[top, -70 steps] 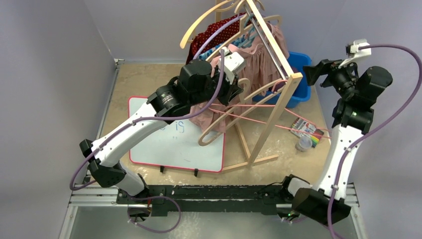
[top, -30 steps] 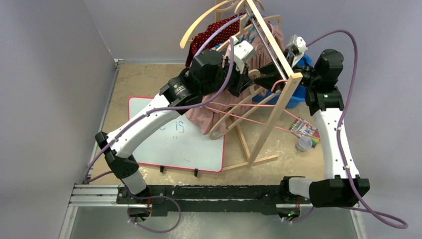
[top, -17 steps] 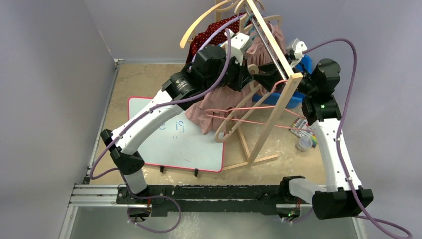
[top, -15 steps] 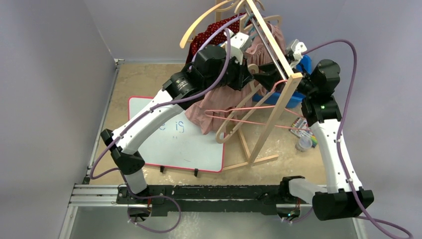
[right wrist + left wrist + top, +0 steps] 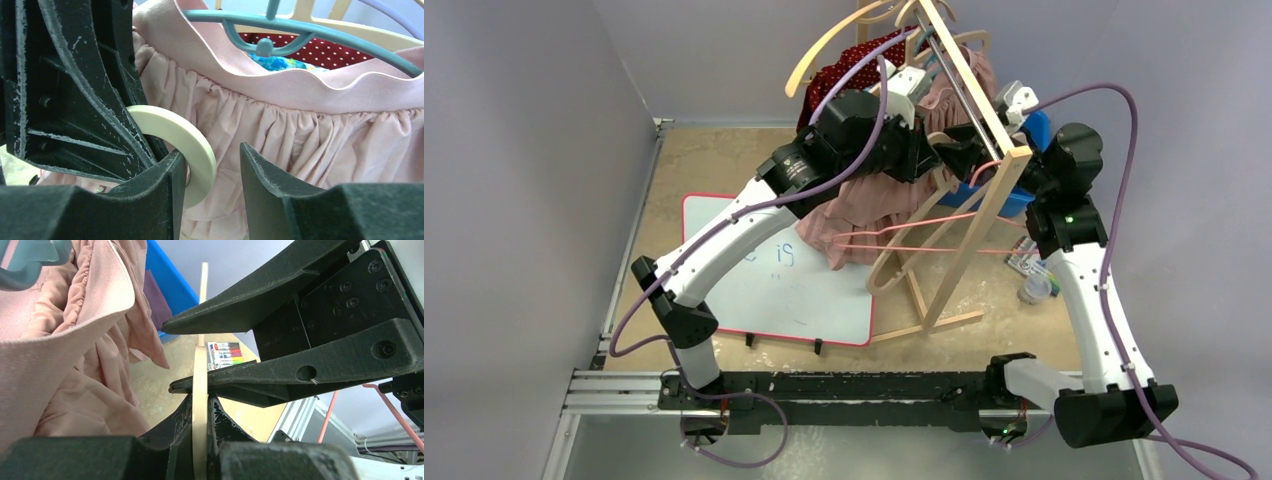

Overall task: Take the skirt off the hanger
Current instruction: Place the hanger at the clothesline.

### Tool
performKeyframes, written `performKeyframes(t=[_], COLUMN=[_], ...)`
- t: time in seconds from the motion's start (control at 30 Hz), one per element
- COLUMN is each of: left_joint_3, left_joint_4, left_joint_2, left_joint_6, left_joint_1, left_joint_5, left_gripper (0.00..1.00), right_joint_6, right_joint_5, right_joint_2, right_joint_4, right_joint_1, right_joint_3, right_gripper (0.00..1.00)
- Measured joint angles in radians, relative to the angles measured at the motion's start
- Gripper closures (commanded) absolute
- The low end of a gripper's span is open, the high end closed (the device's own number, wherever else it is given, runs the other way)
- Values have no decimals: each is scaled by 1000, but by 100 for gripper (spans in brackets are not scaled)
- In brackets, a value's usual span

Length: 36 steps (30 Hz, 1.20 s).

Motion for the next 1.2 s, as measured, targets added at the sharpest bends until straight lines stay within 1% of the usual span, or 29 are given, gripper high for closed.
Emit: performKeyframes(t=[0.07, 0.17, 0.27, 0.4, 0.5, 0.6, 0.63, 0.83, 0.9, 0.93, 0.97, 1.03, 1.13, 1.2], left_joint_3=[-14, -45, -51, -52, -52, -56, -64, -89, -90, -92, -94, -95, -93, -92], left_joint_4=[17, 32, 35, 51, 57, 68, 75, 111, 122, 122, 120, 109, 90, 75], left_joint_2=[-3, -16, -19, -19, -21, -23, -27, -38, -40, -42, -44, -45, -47, -47], left_joint_6=[0, 15, 23, 21, 22, 25, 26, 45, 50, 51, 52, 58, 76, 83], left_joint_1=[0, -2, -7, -14, -16, -21, -23, -42, -47, -47, -47, -47, -45, -43], left_joint_5=[-3, -19, -25, -23, -41, -64, -72, -66, -68, -74, -79, -93, -104, -103], left_gripper=[100, 100, 100, 100, 100, 100, 100, 100, 100, 100, 100, 100, 100, 100], right_joint_6=[14, 45, 76, 98, 135, 182, 202, 330, 344, 349, 350, 331, 304, 284], right_joint_5=[24, 93, 148, 189, 229, 322, 352, 486, 489, 481, 472, 425, 301, 266], right_joint_2=[-2, -14, -32, -51, -41, -35, -43, -136, -144, -142, -138, -120, -89, -79], right_joint_4=[-5, -78, -139, -179, -262, -369, -392, -461, -465, -464, -461, -451, -431, -430], right_joint_1=[0, 1, 1, 1, 2, 8, 9, 12, 11, 11, 11, 5, -16, -23], right_joint_3=[1, 9, 15, 23, 70, 123, 126, 93, 93, 93, 93, 95, 95, 95], right_gripper=[45, 38, 38, 38, 29, 17, 15, 14, 13, 10, 4, 3, 1, 1])
